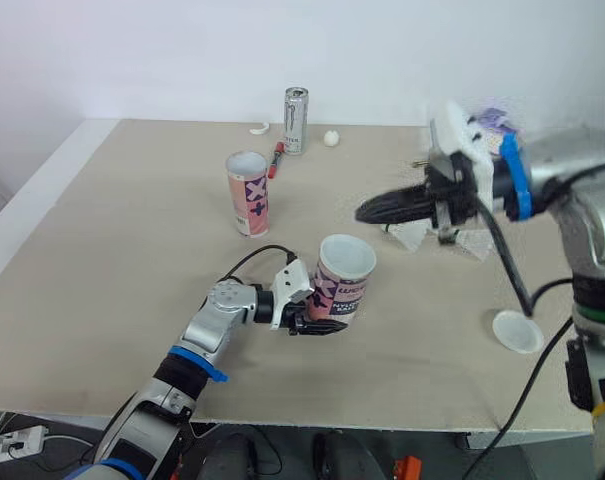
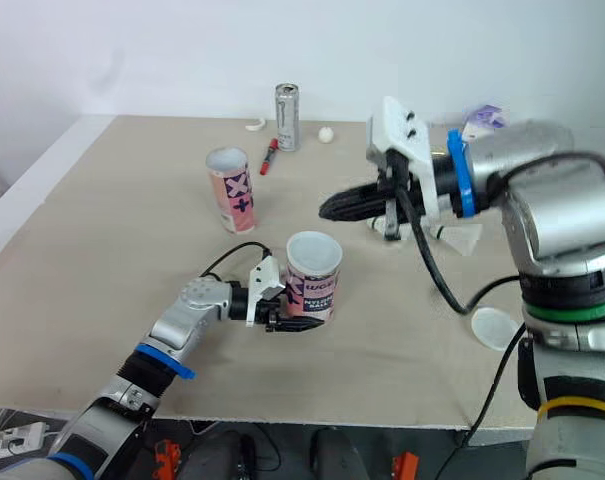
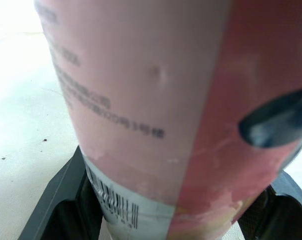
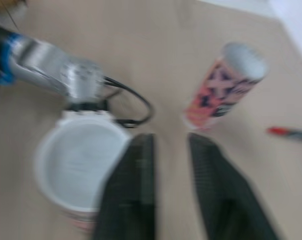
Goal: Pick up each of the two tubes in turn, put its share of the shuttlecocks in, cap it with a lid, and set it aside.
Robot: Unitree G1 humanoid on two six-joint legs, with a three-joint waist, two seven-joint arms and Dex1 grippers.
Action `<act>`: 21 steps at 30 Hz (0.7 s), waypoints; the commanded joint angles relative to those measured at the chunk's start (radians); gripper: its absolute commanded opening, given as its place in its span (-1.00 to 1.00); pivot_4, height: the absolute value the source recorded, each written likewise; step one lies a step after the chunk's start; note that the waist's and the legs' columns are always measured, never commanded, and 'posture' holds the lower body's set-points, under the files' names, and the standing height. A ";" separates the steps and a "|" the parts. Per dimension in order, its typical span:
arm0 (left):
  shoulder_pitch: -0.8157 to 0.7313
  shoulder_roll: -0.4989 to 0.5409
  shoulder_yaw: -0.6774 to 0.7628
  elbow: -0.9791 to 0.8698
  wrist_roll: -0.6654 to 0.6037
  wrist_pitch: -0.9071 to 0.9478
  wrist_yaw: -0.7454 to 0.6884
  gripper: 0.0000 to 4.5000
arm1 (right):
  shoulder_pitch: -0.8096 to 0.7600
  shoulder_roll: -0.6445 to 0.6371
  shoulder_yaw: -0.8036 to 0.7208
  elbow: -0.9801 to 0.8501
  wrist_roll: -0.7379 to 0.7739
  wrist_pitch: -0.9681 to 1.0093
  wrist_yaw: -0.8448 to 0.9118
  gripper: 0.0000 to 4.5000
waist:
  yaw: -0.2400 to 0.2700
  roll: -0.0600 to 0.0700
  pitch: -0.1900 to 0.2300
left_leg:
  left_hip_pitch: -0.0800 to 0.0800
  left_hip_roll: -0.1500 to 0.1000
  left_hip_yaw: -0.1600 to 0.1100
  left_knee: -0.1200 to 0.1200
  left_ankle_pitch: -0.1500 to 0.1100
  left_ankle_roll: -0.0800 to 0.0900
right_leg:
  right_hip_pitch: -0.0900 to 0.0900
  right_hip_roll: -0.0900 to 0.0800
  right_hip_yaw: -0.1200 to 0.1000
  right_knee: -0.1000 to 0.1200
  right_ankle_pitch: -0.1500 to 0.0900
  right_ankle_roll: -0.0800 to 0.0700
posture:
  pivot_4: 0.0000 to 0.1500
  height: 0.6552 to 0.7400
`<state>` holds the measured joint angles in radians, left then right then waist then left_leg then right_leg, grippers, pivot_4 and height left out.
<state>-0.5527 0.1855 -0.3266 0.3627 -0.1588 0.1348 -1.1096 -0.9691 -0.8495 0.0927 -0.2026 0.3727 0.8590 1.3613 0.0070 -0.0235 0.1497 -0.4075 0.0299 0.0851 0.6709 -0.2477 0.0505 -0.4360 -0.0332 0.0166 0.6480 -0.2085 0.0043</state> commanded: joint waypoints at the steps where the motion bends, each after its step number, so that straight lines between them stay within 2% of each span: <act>1: 0.043 0.022 -0.056 0.062 0.047 0.054 -0.014 0.33 | 0.027 -0.013 -0.032 -0.133 0.066 0.065 -0.058 -0.94 | 0.000 0.000 0.000 | 0.000 0.000 0.000 0.000 0.000 0.000 | 0.000 0.001 -0.002 0.000 0.000 0.001 | 1.00 1.00; 8: 0.044 0.022 -0.057 0.061 0.047 0.059 -0.011 0.33 | 0.058 -0.023 0.042 -0.176 0.080 0.069 -0.093 -0.94 | 0.000 0.000 0.000 | 0.000 -0.001 0.000 0.000 0.000 0.000 | 0.000 0.003 -0.002 0.000 -0.001 0.003 | 1.00 1.00; 21: 0.044 0.019 -0.056 0.060 0.049 0.056 -0.001 0.33 | 0.023 -0.035 0.230 -0.112 -0.042 -0.030 -0.092 -0.94 | -0.001 -0.001 -0.001 | 0.001 0.000 0.000 0.000 0.000 0.000 | 0.001 0.005 -0.002 0.000 -0.002 0.004 | 1.00 1.00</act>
<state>-0.5527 0.1866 -0.3267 0.3634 -0.1588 0.1361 -1.1016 -0.9329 -0.8763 0.2865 -0.3249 0.3573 0.8394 1.2620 0.0064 -0.0249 0.1485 -0.4065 0.0297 0.0850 0.6711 -0.2478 0.0508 -0.4350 -0.0285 0.0148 0.6480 -0.2110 0.0082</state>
